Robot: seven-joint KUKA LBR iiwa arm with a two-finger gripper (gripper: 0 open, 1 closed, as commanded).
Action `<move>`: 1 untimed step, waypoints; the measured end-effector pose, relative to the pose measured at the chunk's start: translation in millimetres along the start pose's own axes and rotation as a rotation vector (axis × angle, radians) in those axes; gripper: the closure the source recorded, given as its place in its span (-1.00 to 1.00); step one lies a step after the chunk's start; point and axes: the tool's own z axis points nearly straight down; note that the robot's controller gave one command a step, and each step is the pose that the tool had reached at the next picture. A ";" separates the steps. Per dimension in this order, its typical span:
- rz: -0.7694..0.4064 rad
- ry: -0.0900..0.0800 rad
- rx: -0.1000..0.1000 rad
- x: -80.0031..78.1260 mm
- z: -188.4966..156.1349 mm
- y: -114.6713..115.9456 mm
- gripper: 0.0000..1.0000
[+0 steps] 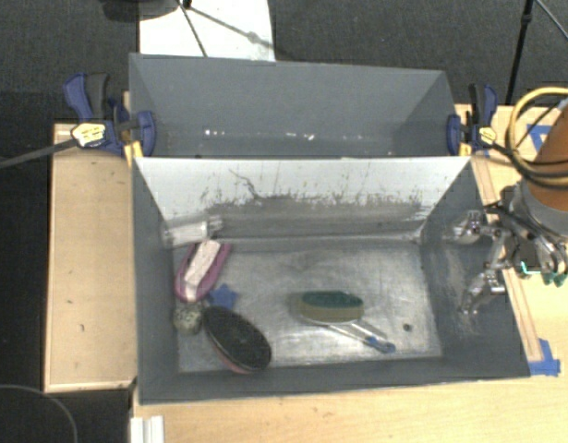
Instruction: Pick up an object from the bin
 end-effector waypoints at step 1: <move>0.092 0.002 -0.002 8.3 119.4 68.8 -1.00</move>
Offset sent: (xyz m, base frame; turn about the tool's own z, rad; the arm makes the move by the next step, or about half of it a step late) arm -0.0073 0.0655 -0.1150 0.0962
